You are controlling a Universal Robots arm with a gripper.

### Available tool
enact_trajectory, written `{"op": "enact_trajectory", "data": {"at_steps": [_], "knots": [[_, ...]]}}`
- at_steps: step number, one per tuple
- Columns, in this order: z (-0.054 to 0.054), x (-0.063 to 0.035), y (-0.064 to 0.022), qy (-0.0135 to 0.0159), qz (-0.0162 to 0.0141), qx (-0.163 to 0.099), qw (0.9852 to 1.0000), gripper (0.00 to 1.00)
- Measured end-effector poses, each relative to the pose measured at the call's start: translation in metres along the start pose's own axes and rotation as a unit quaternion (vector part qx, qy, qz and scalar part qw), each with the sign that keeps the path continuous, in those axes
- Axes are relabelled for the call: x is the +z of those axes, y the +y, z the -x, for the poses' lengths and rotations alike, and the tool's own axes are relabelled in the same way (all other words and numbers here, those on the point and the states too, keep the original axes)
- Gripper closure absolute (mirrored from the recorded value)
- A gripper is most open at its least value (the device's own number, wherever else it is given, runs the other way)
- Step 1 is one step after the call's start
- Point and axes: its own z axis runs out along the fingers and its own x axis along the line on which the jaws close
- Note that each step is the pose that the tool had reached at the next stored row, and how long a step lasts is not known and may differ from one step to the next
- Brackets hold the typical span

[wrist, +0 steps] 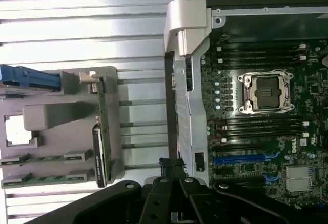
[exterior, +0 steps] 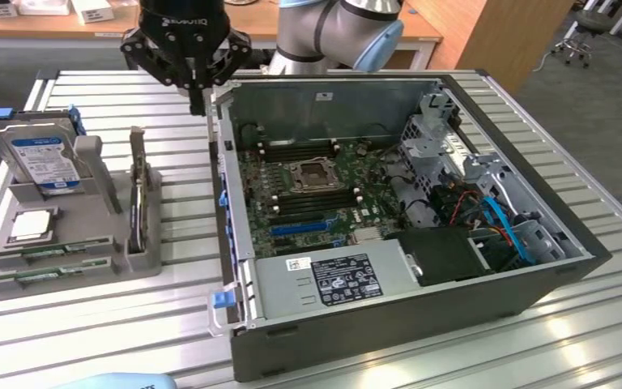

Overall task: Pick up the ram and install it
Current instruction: 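Reach for the ram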

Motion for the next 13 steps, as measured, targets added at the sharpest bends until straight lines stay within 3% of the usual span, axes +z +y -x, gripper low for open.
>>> {"op": "enact_trajectory", "data": {"at_steps": [13], "knots": [[-0.036, 0.0007, -0.0026, 0.0000, 0.0000, 0.000, 1.0000, 0.90]]}}
